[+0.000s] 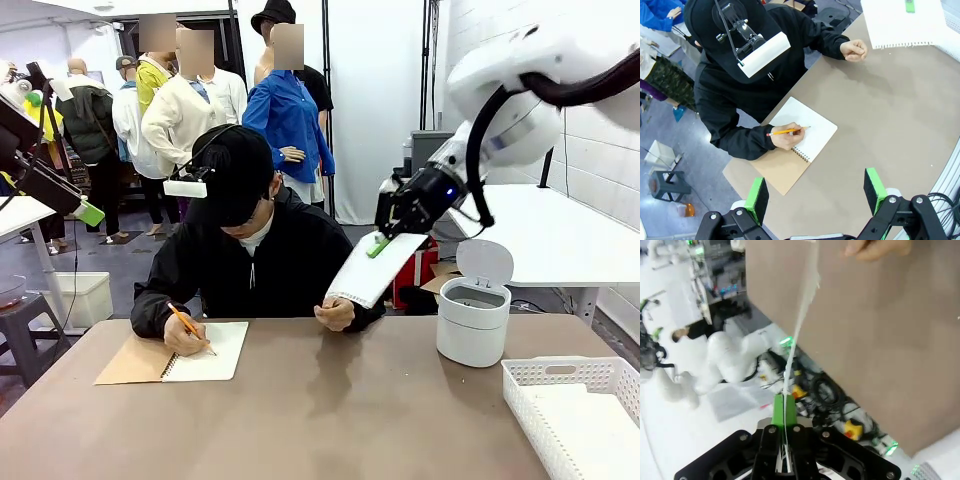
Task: Sort the paper based on its condition.
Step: If a person hands you a paper, place it in the Organizing basket , and if it's crumpled, put it in the Trash can.
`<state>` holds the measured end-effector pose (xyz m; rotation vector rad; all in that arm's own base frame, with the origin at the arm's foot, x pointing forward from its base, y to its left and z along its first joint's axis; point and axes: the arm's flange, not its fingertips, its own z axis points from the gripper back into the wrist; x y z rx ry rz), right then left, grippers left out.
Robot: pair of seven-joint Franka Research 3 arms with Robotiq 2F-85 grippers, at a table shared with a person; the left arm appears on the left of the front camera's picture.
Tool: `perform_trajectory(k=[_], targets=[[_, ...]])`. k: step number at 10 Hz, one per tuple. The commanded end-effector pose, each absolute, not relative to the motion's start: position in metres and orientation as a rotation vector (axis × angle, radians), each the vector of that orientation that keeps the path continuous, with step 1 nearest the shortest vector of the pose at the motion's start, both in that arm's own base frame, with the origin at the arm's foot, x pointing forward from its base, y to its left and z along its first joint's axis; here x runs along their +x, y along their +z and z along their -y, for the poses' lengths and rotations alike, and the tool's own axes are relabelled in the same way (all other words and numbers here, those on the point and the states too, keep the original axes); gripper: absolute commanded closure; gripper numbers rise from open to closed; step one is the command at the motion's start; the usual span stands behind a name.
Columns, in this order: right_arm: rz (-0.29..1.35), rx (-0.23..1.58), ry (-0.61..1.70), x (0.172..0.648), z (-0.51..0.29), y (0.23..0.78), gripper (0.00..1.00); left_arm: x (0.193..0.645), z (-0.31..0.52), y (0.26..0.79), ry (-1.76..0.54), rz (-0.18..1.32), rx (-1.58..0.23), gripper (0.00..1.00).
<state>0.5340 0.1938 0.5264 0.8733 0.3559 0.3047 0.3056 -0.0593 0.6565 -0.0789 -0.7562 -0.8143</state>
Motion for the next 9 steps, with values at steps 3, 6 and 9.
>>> perform_trajectory(k=[3,6,9], targets=[[0.027,0.585,0.406,0.458,-0.166,0.577,1.0,0.305,0.059,0.657,-0.815,0.757,-0.08,0.0],[0.198,0.419,0.365,0.419,-0.156,0.608,1.0,0.305,0.059,0.657,-0.815,0.757,-0.08,0.0],[0.187,0.297,0.302,0.389,-0.135,0.617,1.0,0.305,0.059,0.657,-0.815,0.757,-0.08,0.0]])
